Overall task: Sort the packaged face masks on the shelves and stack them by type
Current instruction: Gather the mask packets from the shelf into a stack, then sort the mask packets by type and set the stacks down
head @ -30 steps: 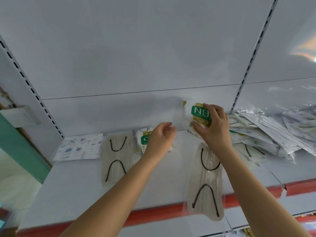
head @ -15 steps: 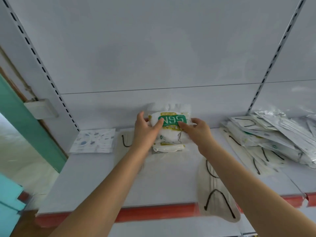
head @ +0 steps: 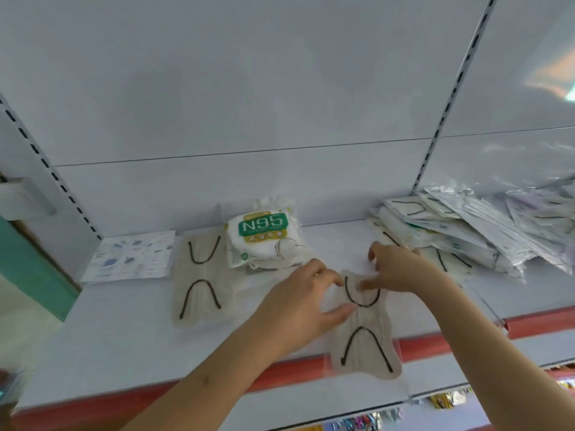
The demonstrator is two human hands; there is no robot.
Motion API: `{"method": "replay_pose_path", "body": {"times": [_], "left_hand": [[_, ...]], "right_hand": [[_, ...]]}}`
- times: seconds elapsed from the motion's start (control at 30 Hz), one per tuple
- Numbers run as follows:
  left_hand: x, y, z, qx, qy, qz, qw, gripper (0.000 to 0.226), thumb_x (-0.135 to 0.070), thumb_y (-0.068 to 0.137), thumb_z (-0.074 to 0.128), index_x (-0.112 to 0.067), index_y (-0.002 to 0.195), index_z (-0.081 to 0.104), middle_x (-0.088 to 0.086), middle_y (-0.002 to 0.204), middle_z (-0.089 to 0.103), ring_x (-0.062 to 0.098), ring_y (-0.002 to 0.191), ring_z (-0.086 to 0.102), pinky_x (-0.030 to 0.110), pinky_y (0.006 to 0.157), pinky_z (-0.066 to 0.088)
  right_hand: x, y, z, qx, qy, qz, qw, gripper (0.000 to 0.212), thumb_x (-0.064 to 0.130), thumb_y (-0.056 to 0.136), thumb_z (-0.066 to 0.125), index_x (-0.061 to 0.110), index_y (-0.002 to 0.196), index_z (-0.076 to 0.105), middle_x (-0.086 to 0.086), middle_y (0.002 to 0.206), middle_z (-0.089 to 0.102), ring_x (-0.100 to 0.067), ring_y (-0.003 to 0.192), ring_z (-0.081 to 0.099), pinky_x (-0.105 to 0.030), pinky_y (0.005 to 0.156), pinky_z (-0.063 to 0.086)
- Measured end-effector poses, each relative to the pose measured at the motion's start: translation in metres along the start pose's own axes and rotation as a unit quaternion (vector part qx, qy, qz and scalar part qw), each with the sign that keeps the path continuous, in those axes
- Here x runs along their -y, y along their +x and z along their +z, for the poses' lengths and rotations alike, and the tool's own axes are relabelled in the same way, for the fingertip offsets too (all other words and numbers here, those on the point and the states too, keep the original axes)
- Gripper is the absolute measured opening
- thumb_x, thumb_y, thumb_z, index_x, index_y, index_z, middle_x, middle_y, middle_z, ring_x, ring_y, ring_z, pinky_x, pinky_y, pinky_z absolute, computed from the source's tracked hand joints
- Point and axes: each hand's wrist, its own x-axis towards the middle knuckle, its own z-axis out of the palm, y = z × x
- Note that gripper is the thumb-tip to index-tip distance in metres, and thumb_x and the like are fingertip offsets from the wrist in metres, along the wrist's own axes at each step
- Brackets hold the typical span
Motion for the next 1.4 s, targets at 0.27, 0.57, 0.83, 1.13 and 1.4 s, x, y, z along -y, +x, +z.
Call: {"method": "replay_pose_path", "body": {"times": [0.27,0.57,0.83,1.13,1.4], "left_hand": [[-0.004,0.004,0.016,-0.024,-0.266,-0.224,0.937,0.064,-0.039,0.088,0.075,-0.025,0.143,0.045,-0.002,0.127,0.059,0.008,0.107,0.062,0.034,0.093,0.053],[0.105,-0.071,-0.083,-0.383,-0.246,-0.299,0.839,0.035,-0.021,0.094,0.070,-0.020,0.128,0.059,-0.011,0.094,0.070,0.003,0.078,0.068,0.009,0.066,0.049],[0.153,-0.063,-0.066,-0.224,-0.085,-0.371,0.897,0.064,-0.028,0.092,0.071,-0.006,0.146,0.043,0.015,0.137,0.040,0.027,0.120,0.053,0.016,0.092,0.034],[0.148,-0.047,-0.049,-0.194,-0.106,-0.361,0.906,0.054,-0.037,0.095,0.064,-0.018,0.144,0.053,0.015,0.144,0.043,0.033,0.136,0.042,0.038,0.111,0.040],[0.133,-0.046,-0.063,-0.190,0.021,-0.380,0.905,0.053,-0.038,0.096,0.062,-0.022,0.144,0.051,0.016,0.153,0.033,0.040,0.141,0.030,0.050,0.112,0.030]], "right_hand": [[0.016,-0.029,-0.016,-0.074,0.364,-0.197,0.907,0.018,0.033,0.082,0.080,0.022,0.080,0.065,-0.006,0.074,0.060,-0.016,0.068,0.050,-0.032,0.067,0.039],[0.132,-0.026,-0.029,-0.189,0.561,-0.227,0.773,0.010,0.023,0.094,0.065,0.022,0.104,0.065,-0.003,0.089,0.073,-0.016,0.076,0.071,-0.030,0.067,0.056],[0.154,-0.025,0.031,-0.224,0.430,-0.095,0.869,0.019,0.027,0.095,0.059,0.023,0.078,0.066,0.004,0.068,0.070,-0.018,0.068,0.069,-0.039,0.070,0.057],[0.229,-0.051,0.064,-0.114,0.330,-0.163,0.923,0.030,0.030,0.094,0.061,0.022,0.072,0.043,0.007,0.068,0.048,-0.010,0.062,0.045,-0.016,0.056,0.036],[0.208,-0.056,0.057,-0.166,0.333,-0.140,0.917,0.040,0.036,0.094,0.061,0.017,0.128,0.059,0.003,0.123,0.059,-0.013,0.101,0.060,-0.034,0.089,0.052]]}}
